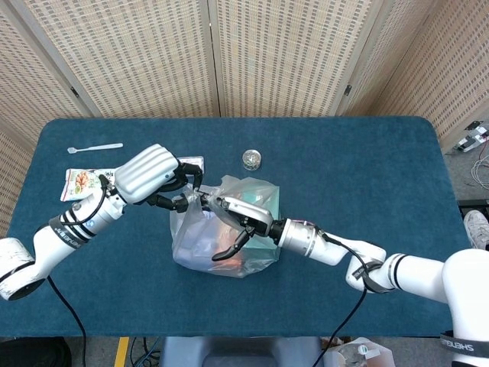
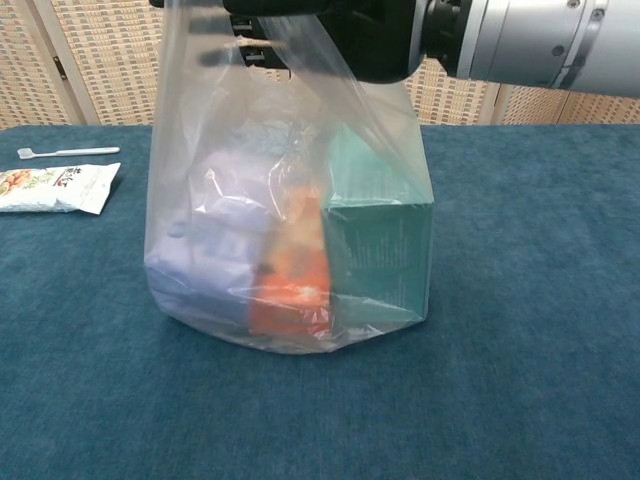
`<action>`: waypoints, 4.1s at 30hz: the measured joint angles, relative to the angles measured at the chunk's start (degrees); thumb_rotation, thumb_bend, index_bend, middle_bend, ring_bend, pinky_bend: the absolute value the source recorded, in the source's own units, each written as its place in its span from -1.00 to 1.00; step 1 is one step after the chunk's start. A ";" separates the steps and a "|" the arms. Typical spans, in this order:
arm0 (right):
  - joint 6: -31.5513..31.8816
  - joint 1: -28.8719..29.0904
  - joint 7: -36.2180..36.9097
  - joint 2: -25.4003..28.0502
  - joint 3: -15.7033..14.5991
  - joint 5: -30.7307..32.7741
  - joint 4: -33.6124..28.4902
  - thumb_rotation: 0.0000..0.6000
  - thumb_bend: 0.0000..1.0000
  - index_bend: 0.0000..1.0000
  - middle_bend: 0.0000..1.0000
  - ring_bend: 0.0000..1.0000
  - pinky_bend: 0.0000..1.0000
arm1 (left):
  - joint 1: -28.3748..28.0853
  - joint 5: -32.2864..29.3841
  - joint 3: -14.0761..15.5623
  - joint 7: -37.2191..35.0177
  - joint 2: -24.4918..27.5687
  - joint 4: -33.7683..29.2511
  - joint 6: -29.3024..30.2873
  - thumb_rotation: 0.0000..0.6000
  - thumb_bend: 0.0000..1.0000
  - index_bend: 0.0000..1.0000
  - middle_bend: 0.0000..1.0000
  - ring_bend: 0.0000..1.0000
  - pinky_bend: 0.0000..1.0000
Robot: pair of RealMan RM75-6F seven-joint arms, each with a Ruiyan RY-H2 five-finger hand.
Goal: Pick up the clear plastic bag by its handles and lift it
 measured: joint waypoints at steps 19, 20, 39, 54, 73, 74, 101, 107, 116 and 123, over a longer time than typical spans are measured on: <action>7.62 4.42 19.23 -4.92 -3.32 -5.49 12.71 1.00 -1.00 -1.00 -0.64 -1.00 -0.88 | -1.67 -3.28 -1.59 -1.20 0.63 -0.76 -4.25 1.00 -0.21 0.17 1.00 0.98 0.80; 7.84 4.51 19.88 -5.17 -3.36 -5.42 12.99 1.00 -1.00 -1.00 -0.62 -1.00 -0.88 | -1.74 -3.50 -1.68 -1.11 0.65 -0.78 -4.43 1.00 -0.21 0.17 1.00 0.97 0.80; 14.65 6.55 44.33 -10.89 -5.78 -5.52 24.10 1.00 -1.00 -1.00 -0.52 -1.00 -0.88 | -2.10 -11.73 -3.24 4.64 0.74 -0.98 -9.40 1.00 -0.21 -0.22 0.78 0.75 0.78; 15.24 7.37 45.95 -13.74 -7.09 -4.36 28.07 1.00 -1.00 -1.00 -0.51 -1.00 -0.88 | -0.99 -19.53 -4.48 13.37 1.98 -3.93 -10.45 1.00 -0.59 -0.61 -0.29 -0.36 0.28; 15.35 8.30 46.21 -15.65 -7.54 -4.03 29.33 1.00 -1.00 -1.00 -0.51 -1.00 -0.88 | -1.46 -36.52 -6.04 30.82 1.63 -9.48 -5.54 1.00 -1.00 -1.00 -0.86 -1.00 -0.65; 15.47 8.27 46.25 -15.69 -7.56 -4.01 29.37 1.00 -1.00 -1.00 -0.51 -1.00 -0.88 | -1.47 -37.35 -6.19 31.25 1.49 -9.62 -5.17 1.00 -1.00 -1.00 -0.87 -1.00 -0.66; 20.77 7.61 50.09 -15.68 -6.98 -4.02 30.14 1.00 -1.00 -1.00 -0.48 -1.00 -0.88 | -4.27 -47.72 -8.53 39.89 0.40 -12.59 -5.37 1.00 -1.00 -1.00 -0.99 -1.00 -0.74; 21.30 7.94 50.52 -15.65 -7.60 -4.96 30.25 1.00 -1.00 -1.00 -0.47 -0.99 -0.88 | -5.01 -50.32 -8.54 40.98 0.52 -11.59 -6.04 1.00 -1.00 -1.00 -1.00 -1.00 -0.75; 22.47 8.04 50.14 -15.32 -8.18 -5.58 29.86 1.00 -1.00 -1.00 -0.44 -0.98 -0.88 | -6.41 -54.75 -7.33 44.72 1.57 -10.60 -7.08 1.00 -1.00 -1.00 -1.00 -1.00 -0.80; 22.57 7.56 49.90 -15.10 -8.43 -5.18 29.57 1.00 -1.00 -1.00 -0.44 -0.98 -0.88 | -8.27 -62.12 -5.63 48.00 3.55 -10.19 -9.33 1.00 -1.00 -1.00 -1.00 -1.00 -0.82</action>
